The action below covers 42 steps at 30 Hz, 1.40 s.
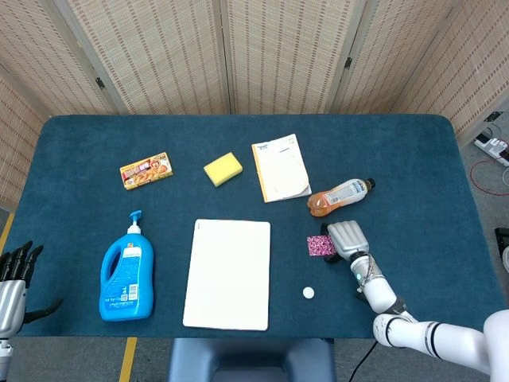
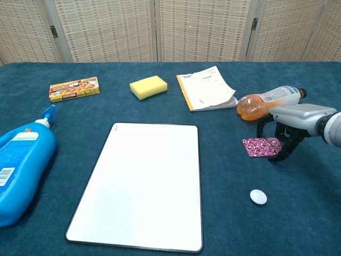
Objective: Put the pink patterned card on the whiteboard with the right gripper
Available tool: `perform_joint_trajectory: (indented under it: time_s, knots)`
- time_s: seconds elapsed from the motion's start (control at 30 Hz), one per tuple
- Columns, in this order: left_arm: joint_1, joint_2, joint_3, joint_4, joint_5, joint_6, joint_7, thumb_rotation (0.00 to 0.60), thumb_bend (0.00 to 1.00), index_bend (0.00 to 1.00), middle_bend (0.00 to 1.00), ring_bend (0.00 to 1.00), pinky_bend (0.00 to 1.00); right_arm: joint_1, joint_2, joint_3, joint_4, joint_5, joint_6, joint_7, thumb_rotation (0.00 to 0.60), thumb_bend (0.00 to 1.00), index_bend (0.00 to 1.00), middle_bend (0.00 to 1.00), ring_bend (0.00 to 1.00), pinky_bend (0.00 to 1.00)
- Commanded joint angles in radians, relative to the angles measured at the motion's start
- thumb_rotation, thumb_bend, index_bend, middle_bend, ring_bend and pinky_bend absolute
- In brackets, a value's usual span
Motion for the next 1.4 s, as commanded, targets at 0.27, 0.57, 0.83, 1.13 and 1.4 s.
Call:
perform_joint_trajectory:
  time_s: [0.27, 0.57, 0.83, 1.13, 1.4]
  knots:
    - [0.002, 0.003, 0.001, -0.006, 0.003, 0.003, 0.003, 0.600, 0.17, 0.05, 0.00, 0.00, 0.00, -0.004, 0.009, -0.014, -0.015, -0.006, 0.009, 0.008, 0.538, 0.25, 0.37, 0.89, 1.00, 1.00]
    - [0.002, 0.004, 0.004, -0.009, 0.006, 0.001, 0.004, 0.600, 0.17, 0.05, 0.00, 0.00, 0.00, -0.013, 0.016, -0.026, -0.026, -0.017, 0.023, 0.014, 0.537, 0.25, 0.38, 0.89, 1.00, 1.00]
    - [0.008, 0.004, 0.006, -0.003, 0.004, 0.004, -0.005, 0.600, 0.17, 0.05, 0.00, 0.00, 0.00, -0.019, 0.011, -0.030, -0.029, -0.031, 0.040, 0.018, 0.536, 0.25, 0.40, 0.89, 1.00, 1.00]
    - [0.012, 0.005, 0.011, 0.000, 0.003, 0.001, -0.010, 0.600, 0.17, 0.05, 0.00, 0.00, 0.00, -0.024, 0.015, -0.028, -0.038, -0.037, 0.052, 0.020, 0.535, 0.25, 0.41, 0.89, 1.00, 1.00]
    - [0.016, 0.009, 0.013, -0.004, 0.000, 0.000, -0.011, 0.600, 0.17, 0.05, 0.00, 0.00, 0.00, -0.026, 0.027, -0.028, -0.052, -0.037, 0.057, 0.017, 0.536, 0.25, 0.41, 0.89, 1.00, 1.00]
